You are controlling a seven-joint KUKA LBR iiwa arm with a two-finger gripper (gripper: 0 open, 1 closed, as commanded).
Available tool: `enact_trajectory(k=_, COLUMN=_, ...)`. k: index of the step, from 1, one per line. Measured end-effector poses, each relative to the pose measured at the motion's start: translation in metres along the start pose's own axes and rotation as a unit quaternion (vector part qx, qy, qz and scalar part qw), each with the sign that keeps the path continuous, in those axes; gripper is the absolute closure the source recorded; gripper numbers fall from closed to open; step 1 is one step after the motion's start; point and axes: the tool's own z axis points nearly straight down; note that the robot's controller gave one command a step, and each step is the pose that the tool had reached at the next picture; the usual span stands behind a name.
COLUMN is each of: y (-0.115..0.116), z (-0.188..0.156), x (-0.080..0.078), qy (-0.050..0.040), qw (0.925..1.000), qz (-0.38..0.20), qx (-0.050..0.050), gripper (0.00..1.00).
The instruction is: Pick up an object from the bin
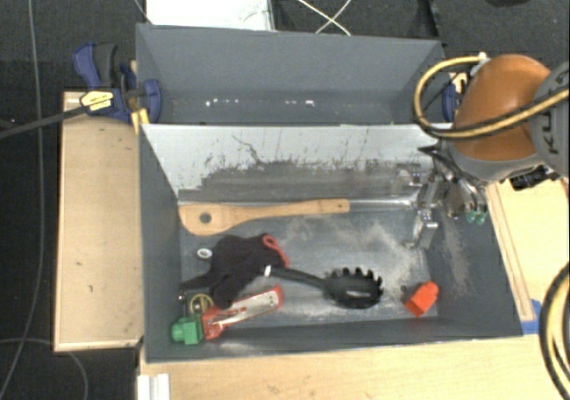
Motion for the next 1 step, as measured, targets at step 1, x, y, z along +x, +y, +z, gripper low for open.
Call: enact_trajectory(k=1, y=0.0004, z=-0.0049, x=-0.0019, qy=-0.0040, qw=1.0000, qz=-0.002, qx=0.001, gripper=0.00)
